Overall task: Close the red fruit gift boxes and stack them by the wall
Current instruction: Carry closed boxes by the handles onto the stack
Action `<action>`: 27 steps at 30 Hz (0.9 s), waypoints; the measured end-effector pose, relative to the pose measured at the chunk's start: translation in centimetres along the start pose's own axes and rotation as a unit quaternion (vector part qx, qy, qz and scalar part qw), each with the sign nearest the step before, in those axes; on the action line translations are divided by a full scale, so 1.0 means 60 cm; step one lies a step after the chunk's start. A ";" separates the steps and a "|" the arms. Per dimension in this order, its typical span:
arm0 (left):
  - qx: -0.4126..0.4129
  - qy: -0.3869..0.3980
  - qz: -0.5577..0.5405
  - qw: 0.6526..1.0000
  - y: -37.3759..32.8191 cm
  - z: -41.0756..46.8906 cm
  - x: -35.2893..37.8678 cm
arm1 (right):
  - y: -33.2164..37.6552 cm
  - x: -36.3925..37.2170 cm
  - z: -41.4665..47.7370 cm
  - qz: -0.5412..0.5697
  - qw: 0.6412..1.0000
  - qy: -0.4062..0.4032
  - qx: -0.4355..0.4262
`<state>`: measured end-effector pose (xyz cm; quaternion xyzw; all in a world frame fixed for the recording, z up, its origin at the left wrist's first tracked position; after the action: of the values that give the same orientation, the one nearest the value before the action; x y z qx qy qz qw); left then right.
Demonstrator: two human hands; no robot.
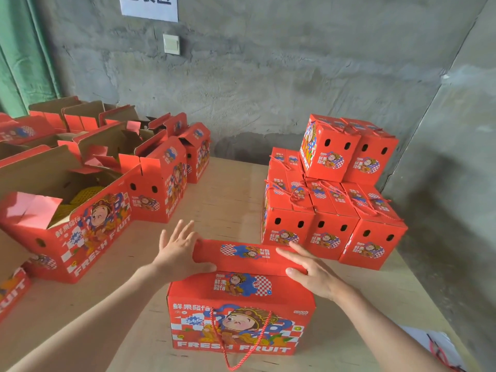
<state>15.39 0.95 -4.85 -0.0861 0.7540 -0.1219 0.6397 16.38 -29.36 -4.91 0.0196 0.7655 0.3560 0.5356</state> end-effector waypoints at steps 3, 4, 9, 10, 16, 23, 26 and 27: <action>0.050 0.082 -0.004 0.995 0.001 0.010 0.008 | -0.005 0.002 0.001 -0.023 1.000 -0.001 0.002; 0.061 0.086 0.002 0.994 -0.001 0.010 0.010 | -0.006 0.004 0.000 -0.028 1.000 -0.012 -0.001; 0.058 0.067 0.045 0.995 -0.008 0.007 0.015 | -0.004 0.006 -0.002 -0.051 0.998 -0.040 -0.015; 0.055 0.069 0.050 0.995 -0.008 0.006 0.016 | -0.004 0.006 -0.002 -0.054 0.998 -0.041 -0.013; 0.045 0.075 0.084 0.993 -0.014 0.004 0.014 | -0.003 0.001 0.000 -0.067 0.997 -0.040 -0.011; 0.050 0.066 0.079 0.993 -0.010 0.002 0.014 | -0.009 0.005 0.001 -0.067 0.997 -0.037 -0.005; 0.051 0.053 0.081 0.994 -0.011 0.000 0.014 | -0.007 0.010 0.000 -0.052 0.997 -0.050 -0.013; 0.052 0.052 0.084 0.994 -0.012 0.000 0.015 | -0.007 0.012 0.000 -0.048 0.997 -0.051 -0.016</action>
<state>15.20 0.03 -5.51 0.0175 0.7831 -0.1114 0.6115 16.24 -29.37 -5.71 -0.0075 0.7317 0.3407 0.5904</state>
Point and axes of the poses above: each hand's wrist, its own z-axis towards the middle knuckle, its own x-axis out of the palm, y = z × x, the point moved 6 cm from there along z, towards the middle knuckle, and after that the axes turned 8 degrees about y, right-handed, at the moved point
